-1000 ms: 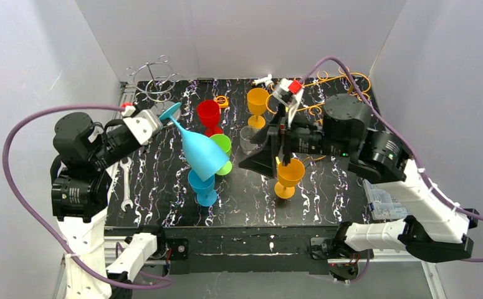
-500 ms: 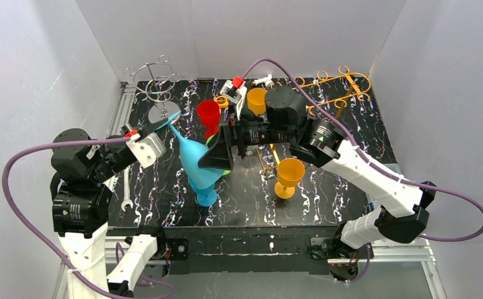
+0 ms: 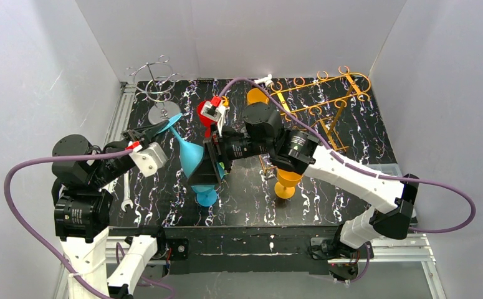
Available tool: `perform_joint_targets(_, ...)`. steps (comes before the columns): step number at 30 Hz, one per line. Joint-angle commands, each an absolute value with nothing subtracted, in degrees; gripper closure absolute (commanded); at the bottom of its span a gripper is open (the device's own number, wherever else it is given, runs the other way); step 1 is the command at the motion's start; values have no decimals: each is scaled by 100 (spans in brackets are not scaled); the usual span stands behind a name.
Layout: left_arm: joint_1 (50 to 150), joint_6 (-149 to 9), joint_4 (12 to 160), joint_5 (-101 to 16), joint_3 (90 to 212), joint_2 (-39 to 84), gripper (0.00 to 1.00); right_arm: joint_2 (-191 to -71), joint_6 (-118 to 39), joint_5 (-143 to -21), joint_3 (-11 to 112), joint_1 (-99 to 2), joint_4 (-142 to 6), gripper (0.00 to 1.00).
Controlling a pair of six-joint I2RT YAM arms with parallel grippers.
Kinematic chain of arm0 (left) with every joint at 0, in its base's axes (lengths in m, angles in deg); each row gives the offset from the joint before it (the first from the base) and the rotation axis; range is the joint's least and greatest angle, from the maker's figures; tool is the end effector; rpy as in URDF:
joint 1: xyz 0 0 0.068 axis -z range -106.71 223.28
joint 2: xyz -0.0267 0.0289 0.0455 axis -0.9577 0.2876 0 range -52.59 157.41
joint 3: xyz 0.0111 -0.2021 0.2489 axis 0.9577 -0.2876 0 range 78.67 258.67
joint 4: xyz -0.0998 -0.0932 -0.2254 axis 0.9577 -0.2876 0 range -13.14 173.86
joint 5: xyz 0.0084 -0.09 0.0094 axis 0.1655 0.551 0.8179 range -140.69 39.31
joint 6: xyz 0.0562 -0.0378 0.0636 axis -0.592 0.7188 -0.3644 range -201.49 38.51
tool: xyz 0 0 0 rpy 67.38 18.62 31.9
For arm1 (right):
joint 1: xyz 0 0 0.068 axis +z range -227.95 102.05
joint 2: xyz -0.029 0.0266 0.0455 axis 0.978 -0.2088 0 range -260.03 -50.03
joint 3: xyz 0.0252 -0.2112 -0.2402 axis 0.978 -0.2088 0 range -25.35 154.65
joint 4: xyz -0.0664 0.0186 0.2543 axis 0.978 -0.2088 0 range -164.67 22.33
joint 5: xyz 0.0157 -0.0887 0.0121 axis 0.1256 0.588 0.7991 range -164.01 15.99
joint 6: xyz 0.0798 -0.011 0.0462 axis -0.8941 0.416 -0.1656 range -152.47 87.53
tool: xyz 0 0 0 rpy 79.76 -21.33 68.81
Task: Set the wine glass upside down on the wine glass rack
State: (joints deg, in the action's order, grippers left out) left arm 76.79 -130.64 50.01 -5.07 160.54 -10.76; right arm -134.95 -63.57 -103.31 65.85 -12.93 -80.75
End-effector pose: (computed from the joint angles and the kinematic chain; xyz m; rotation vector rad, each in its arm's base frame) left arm 0.0651 -0.0639 0.5417 1.1693 0.9323 0.0603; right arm 0.1220 0.3591 0.4950 -0.9924 1.7168 1.6128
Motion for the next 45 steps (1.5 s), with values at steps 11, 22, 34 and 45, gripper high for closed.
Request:
perform_joint_targets(11,7691,-12323,5139,-407,16205,-951,21,-12855,-5530,-8950,6768,-1279,-9199,46)
perform_joint_targets(22,7689,-11316,4743,4,16437,-341,2,-11135,-4966,-5859,6401,-1668,-10659,48)
perform_joint_targets(34,10162,-11815,4771,-1286,16920,1220,2,-8885,-5297,-1740,5380,-1615,-11803,51)
perform_joint_targets(45,11292,-12511,5745,-1748,17038,2298,3,-8950,-5268,-205,4701,-1452,-11760,52)
